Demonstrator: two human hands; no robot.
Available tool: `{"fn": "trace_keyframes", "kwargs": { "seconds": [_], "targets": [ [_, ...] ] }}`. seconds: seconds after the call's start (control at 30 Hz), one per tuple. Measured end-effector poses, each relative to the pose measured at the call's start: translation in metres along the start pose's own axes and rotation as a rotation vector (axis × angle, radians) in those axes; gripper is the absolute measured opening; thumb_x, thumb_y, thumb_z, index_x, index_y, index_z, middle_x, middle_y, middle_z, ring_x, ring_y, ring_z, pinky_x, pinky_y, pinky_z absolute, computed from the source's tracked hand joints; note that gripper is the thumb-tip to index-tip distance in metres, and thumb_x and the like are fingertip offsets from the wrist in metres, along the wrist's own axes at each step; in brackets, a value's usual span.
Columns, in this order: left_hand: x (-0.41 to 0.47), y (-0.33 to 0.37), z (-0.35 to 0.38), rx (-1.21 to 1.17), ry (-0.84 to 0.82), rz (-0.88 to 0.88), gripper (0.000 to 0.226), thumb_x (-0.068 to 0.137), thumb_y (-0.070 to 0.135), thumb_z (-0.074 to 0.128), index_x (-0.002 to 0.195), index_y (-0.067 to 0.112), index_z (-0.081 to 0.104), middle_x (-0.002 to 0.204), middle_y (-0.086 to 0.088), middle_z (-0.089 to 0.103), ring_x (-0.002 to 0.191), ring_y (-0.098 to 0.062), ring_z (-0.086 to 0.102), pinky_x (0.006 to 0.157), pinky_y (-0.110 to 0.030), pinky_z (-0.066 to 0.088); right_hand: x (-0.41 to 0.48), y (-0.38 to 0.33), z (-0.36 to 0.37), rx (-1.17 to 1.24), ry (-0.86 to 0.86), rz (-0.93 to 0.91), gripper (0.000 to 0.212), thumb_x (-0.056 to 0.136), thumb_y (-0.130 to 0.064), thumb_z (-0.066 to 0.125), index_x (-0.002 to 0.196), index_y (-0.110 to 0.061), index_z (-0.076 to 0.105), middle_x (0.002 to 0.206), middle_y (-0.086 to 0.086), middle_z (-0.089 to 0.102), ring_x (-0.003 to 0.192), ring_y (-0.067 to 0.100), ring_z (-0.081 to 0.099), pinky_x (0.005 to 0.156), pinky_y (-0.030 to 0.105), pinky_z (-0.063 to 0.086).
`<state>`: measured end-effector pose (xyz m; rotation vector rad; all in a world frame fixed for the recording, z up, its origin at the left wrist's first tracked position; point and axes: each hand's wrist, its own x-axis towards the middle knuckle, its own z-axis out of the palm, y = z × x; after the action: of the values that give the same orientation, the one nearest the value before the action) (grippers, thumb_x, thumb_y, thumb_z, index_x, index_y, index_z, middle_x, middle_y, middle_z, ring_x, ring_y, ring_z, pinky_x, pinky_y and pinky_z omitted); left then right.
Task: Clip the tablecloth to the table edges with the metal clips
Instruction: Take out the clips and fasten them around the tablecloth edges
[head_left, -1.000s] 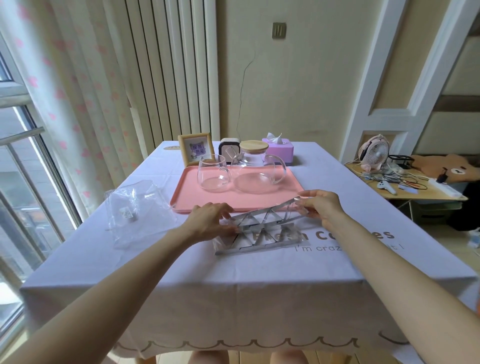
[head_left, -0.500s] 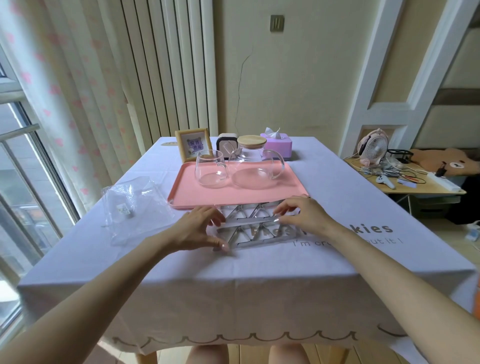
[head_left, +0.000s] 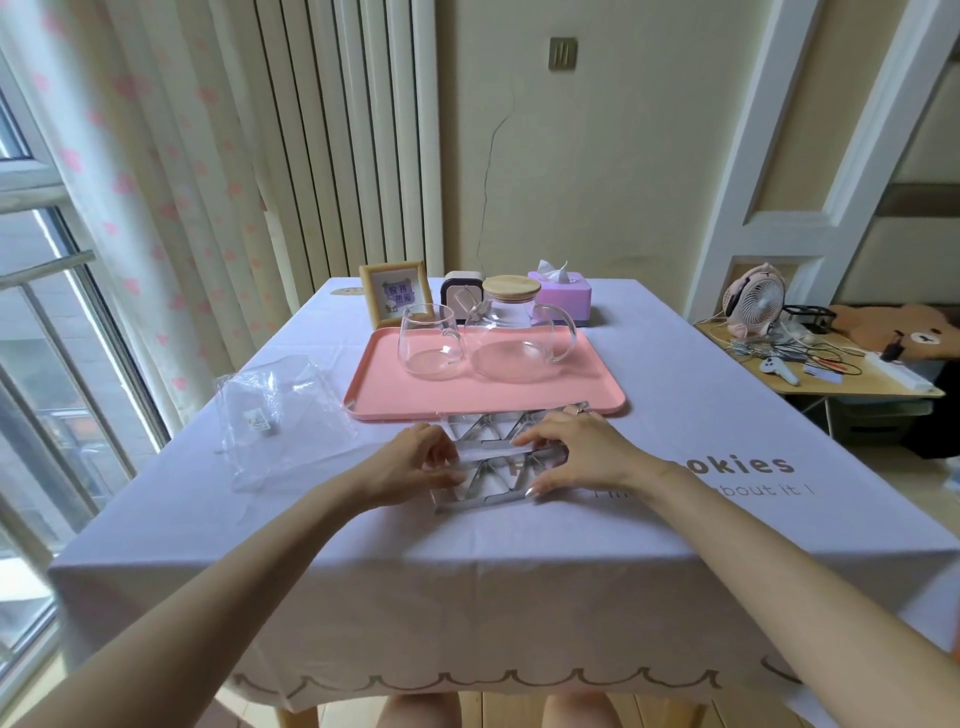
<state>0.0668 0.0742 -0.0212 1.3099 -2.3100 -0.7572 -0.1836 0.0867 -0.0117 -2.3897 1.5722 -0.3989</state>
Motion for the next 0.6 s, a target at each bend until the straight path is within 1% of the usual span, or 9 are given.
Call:
{"fn": "trace_keyframes", "kwargs": {
  "seconds": [0.03,0.07,0.17,0.27,0.33,0.4,0.47,0.53,0.6],
  "targets": [
    [0.001,0.001,0.001,-0.005,0.023,0.012,0.019,0.082,0.028,0.069,0.083,0.022,0.051,0.081,0.009,0.05,0.075,-0.011,0.048,0.066,-0.014,0.038,0.0,-0.001,-0.001,0.005,0.0,0.004,0.084,0.041,-0.074,0.059,0.117,-0.038,0.061,0.102,-0.011,0.056,0.098,0.007,0.046,0.091,0.028,0.033],
    [0.002,0.001,0.001,-0.004,0.053,0.01,0.019,0.084,0.02,0.068,0.079,0.024,0.05,0.079,0.009,0.052,0.074,-0.012,0.051,0.066,-0.017,0.04,0.0,-0.003,-0.002,0.011,0.002,0.008,0.079,0.045,-0.068,0.068,0.117,-0.037,0.061,0.103,-0.009,0.055,0.099,0.007,0.047,0.094,0.03,0.034],
    [0.007,0.006,0.0,0.004,0.087,-0.031,0.024,0.086,0.012,0.065,0.074,0.023,0.048,0.078,0.004,0.06,0.072,-0.019,0.057,0.071,-0.032,0.047,-0.002,-0.009,-0.004,0.062,-0.001,0.024,0.065,0.058,-0.04,0.085,0.118,-0.031,0.061,0.102,-0.007,0.048,0.097,0.008,0.05,0.093,0.03,0.039],
    [0.01,0.012,0.0,-0.106,0.093,-0.031,0.024,0.09,0.005,0.058,0.074,0.016,0.044,0.074,-0.002,0.068,0.059,-0.015,0.062,0.063,-0.033,0.049,-0.003,-0.01,-0.008,0.096,-0.015,0.019,0.06,0.06,-0.031,0.085,0.116,-0.029,0.063,0.098,-0.009,0.047,0.087,0.003,0.048,0.084,0.024,0.042],
    [0.012,0.014,-0.003,-0.096,0.141,-0.019,0.024,0.092,0.006,0.054,0.075,0.017,0.041,0.075,-0.001,0.07,0.059,-0.016,0.064,0.057,-0.026,0.046,-0.004,-0.006,-0.011,0.098,-0.018,0.036,0.053,0.063,-0.032,0.084,0.113,-0.029,0.065,0.096,-0.009,0.057,0.083,0.004,0.051,0.08,0.025,0.043],
    [0.012,0.013,-0.008,-0.083,0.226,-0.017,0.025,0.092,0.007,0.055,0.074,0.018,0.041,0.077,-0.003,0.07,0.062,-0.019,0.064,0.055,-0.024,0.045,-0.007,0.002,-0.015,0.12,0.005,0.107,0.044,0.065,-0.032,0.083,0.106,-0.029,0.067,0.083,-0.011,0.06,0.073,0.005,0.053,0.075,0.027,0.045],
    [0.011,0.01,-0.014,-0.103,0.298,-0.01,0.023,0.09,0.005,0.057,0.076,0.017,0.043,0.08,-0.004,0.069,0.064,-0.015,0.063,0.058,-0.026,0.049,-0.011,0.011,-0.02,0.225,0.054,0.171,0.029,0.069,-0.024,0.081,0.095,-0.027,0.069,0.071,-0.01,0.059,0.058,0.001,0.051,0.066,0.026,0.045],
    [0.01,0.007,-0.018,-0.129,0.338,0.005,0.019,0.088,0.003,0.06,0.078,0.014,0.047,0.081,-0.005,0.068,0.065,-0.008,0.064,0.062,-0.026,0.052,-0.013,0.02,-0.023,0.325,0.139,0.204,0.02,0.073,-0.011,0.076,0.088,-0.022,0.069,0.071,-0.004,0.061,0.058,0.002,0.052,0.065,0.023,0.044],
    [0.009,0.006,-0.019,-0.129,0.371,0.023,0.014,0.084,0.002,0.064,0.082,0.009,0.052,0.083,-0.006,0.066,0.07,-0.015,0.064,0.068,-0.029,0.053,-0.014,0.025,-0.024,0.402,0.223,0.221,0.019,0.075,-0.001,0.073,0.085,-0.016,0.067,0.073,0.001,0.062,0.061,0.007,0.054,0.065,0.018,0.045]
  ]
}}
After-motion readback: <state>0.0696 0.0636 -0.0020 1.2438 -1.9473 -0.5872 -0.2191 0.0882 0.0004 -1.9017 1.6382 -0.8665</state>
